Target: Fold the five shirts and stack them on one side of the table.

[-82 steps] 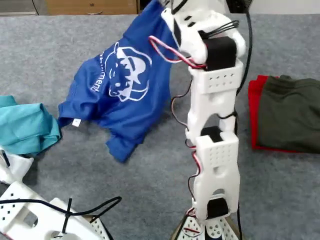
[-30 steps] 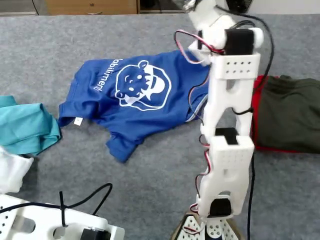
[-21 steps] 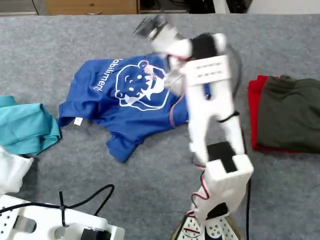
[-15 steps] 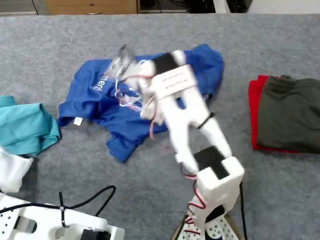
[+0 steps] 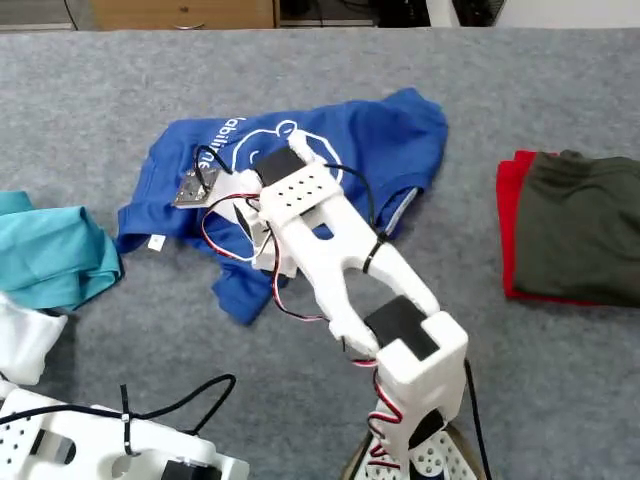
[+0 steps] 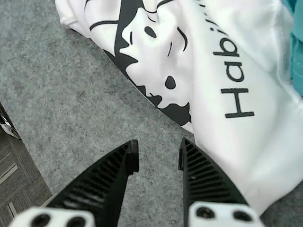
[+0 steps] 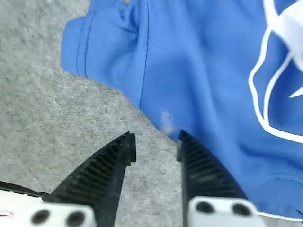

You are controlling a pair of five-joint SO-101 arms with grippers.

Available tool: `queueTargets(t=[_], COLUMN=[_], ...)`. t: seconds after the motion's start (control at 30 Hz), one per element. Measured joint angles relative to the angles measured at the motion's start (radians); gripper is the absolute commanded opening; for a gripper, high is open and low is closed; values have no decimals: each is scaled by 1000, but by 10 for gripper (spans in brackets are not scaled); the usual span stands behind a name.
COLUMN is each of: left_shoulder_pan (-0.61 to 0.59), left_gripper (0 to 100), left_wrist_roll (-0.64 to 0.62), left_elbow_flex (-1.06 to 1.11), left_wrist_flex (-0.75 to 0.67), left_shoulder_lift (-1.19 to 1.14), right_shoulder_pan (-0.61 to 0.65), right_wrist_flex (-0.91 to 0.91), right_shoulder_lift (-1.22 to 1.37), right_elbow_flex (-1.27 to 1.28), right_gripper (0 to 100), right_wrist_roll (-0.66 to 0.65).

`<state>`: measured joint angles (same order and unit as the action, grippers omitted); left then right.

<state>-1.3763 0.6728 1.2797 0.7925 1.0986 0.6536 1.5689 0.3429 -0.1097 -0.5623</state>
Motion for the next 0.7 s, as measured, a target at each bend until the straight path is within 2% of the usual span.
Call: queueTargets(t=[0.3,0.37,0.47,0.7], left_shoulder_pan=[0,0,0,0], left_gripper=[150,150,150,150], left_wrist_roll=[0,0,0,0], left_elbow_flex=[0,0,0,0], left_wrist_flex=[0,0,0,0], left_shoulder_lift=[0,0,0,0], right_shoulder_pan=[60,58,32,-58], right_wrist_flex=[-26,-49,-57,81], right_shoulder_lift=[190,255,345,483], right_elbow_flex=[-92,-132,-236,-582], right_gripper=[177,140,0,2], right_wrist_roll=[0,0,2,2])
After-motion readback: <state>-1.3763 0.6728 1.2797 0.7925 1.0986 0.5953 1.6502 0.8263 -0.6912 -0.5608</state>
